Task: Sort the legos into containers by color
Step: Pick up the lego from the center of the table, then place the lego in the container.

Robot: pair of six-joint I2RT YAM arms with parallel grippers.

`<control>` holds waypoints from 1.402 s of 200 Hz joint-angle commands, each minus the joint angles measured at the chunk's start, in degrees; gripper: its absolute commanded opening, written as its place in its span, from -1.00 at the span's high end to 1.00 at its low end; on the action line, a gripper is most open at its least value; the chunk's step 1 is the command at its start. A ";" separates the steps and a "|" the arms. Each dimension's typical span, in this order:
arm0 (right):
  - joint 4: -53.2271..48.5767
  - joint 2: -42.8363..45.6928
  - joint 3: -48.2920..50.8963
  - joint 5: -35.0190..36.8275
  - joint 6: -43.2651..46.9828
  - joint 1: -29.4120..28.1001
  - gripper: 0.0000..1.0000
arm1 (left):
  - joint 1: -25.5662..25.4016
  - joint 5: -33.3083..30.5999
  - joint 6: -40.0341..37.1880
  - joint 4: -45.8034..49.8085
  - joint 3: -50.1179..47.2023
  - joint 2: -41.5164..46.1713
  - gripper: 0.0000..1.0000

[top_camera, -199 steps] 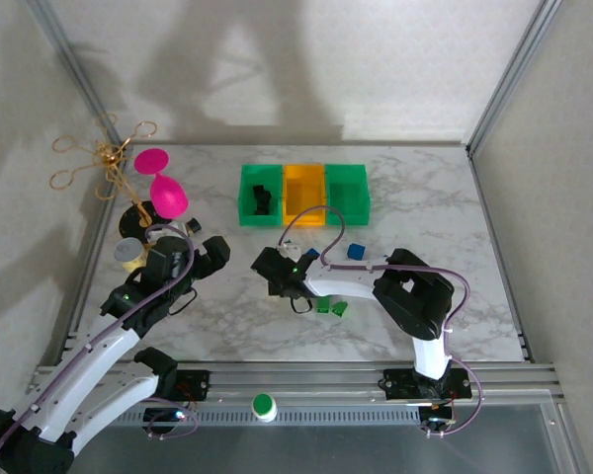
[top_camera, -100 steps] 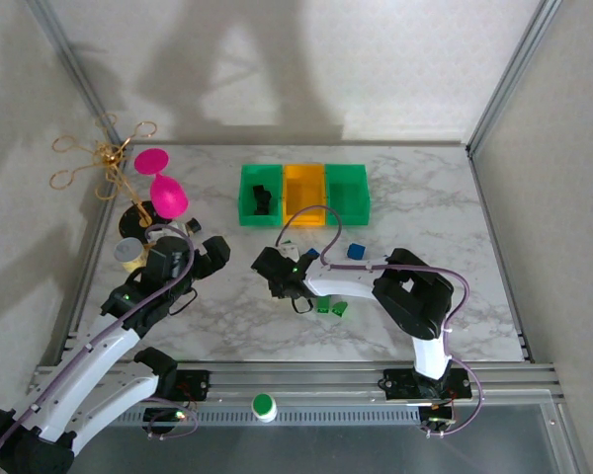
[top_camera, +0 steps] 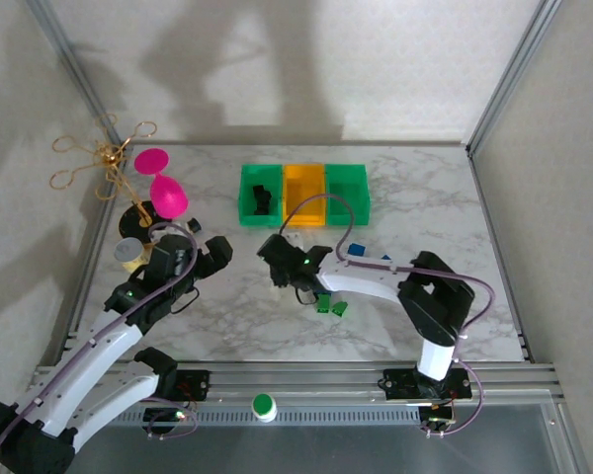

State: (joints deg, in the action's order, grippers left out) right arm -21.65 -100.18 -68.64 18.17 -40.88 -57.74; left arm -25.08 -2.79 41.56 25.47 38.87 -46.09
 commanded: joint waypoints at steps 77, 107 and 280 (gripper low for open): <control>3.88 -9.52 -14.17 1.34 10.67 12.69 0.35 | 0.03 3.14 -1.48 -12.64 5.08 -11.97 -0.99; 5.31 -13.22 -17.59 1.41 11.30 15.40 0.36 | 0.02 2.79 -1.66 -14.78 5.08 -14.61 -0.99; 9.11 -21.75 -24.57 -0.33 16.53 20.38 0.16 | 0.03 2.45 -1.57 -17.12 5.52 -18.89 -0.99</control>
State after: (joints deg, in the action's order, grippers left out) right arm -14.15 -123.50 -92.49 18.13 -25.23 -37.28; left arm -25.08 -0.19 40.73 8.88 42.65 -64.73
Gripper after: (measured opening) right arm 0.406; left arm 0.996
